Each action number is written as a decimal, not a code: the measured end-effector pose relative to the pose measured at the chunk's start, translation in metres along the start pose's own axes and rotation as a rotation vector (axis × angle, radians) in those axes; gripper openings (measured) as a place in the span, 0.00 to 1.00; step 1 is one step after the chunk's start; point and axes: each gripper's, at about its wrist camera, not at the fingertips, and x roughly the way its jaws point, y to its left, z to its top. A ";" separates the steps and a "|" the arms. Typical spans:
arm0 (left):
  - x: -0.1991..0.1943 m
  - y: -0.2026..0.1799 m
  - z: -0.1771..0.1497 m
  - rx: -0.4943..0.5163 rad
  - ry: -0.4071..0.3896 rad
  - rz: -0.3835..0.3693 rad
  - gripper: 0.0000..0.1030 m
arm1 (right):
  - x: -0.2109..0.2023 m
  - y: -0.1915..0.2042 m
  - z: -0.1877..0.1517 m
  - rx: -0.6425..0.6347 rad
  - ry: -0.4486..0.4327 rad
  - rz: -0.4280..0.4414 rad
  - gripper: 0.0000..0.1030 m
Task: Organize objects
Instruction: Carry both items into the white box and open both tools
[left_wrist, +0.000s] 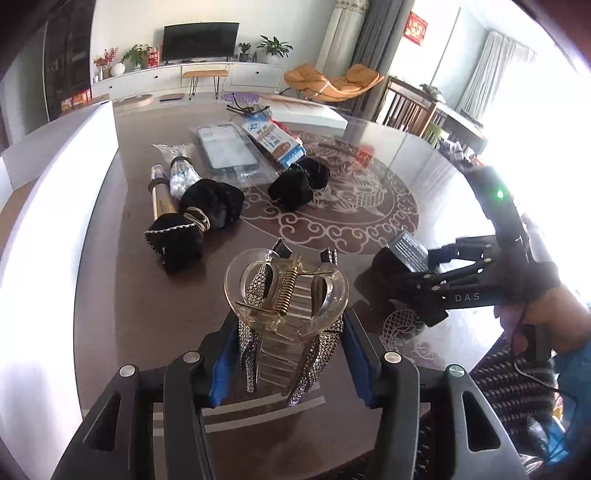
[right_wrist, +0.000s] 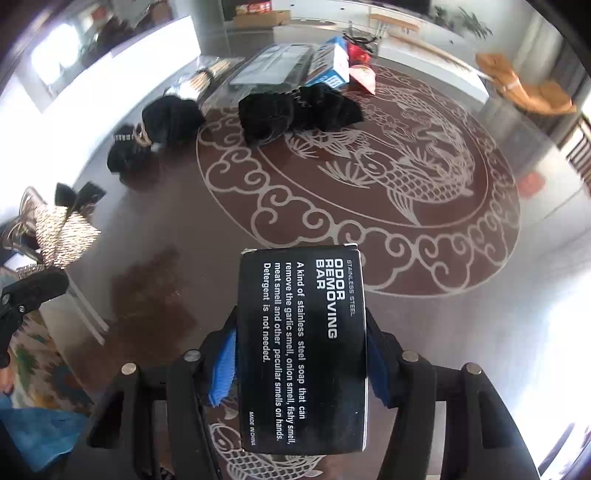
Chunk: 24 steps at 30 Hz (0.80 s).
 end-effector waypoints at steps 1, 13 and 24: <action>-0.003 0.003 0.001 -0.009 -0.005 -0.009 0.51 | -0.004 -0.005 -0.004 0.025 -0.007 0.024 0.57; -0.060 0.029 0.015 -0.076 -0.105 -0.047 0.51 | -0.069 -0.009 -0.007 0.244 -0.166 0.429 0.57; -0.169 0.188 0.006 -0.330 -0.221 0.276 0.51 | -0.102 0.169 0.114 0.050 -0.240 0.652 0.57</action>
